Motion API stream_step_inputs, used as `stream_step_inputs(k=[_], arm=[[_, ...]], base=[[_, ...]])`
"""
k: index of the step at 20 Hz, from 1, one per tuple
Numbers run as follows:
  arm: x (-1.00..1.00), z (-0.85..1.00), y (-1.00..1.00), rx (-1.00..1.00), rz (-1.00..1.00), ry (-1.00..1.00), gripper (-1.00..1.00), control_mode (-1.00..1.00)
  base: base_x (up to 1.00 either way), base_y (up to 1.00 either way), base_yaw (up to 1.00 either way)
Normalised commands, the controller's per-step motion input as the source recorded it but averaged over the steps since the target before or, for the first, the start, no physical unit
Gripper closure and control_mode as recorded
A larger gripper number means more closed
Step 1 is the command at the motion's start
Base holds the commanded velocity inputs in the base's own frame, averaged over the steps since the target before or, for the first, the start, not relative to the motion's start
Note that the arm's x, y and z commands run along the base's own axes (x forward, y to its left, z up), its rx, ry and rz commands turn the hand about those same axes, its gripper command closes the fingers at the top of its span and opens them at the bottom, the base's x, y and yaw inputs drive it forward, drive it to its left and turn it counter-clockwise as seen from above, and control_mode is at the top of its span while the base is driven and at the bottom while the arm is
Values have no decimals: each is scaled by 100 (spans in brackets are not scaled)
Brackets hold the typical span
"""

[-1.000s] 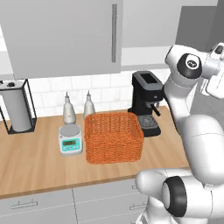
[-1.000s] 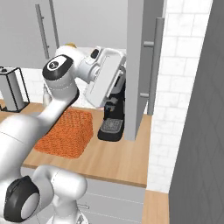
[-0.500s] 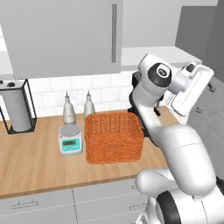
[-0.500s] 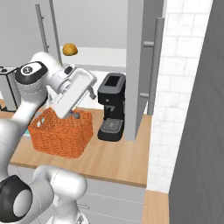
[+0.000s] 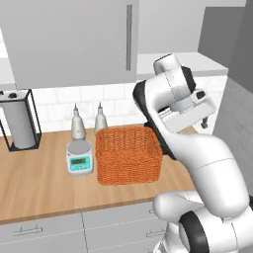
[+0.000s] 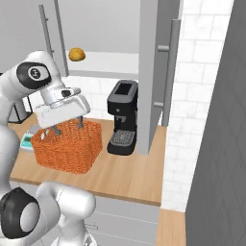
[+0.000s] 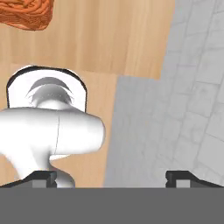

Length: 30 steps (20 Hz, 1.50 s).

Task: Open the cabinet, pick up the bread from the cabinet and place it in the basket. Then move the basket to the dining counter.

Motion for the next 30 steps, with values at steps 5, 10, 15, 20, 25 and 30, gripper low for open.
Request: stream_step_inputs(k=[5, 10, 15, 20, 25, 30], arm=[[27, 3, 56, 31, -24, -70, -100, -100], [2, 52, 55, 20, -13, -94, -100, -100], [17, 92, 58, 2, 3, -77, -100, -100], [93, 62, -7, -1, 24, -63, -100, -100], [92, 40, 11, -17, 18, -32, -100, -100], [58, 63, 86, -39, -2, -14, -100, -100]], base=[[0, 0, 0], [0, 0, 0], [0, 0, 0], [0, 0, 0], [0, 0, 0], [0, 0, 0]])
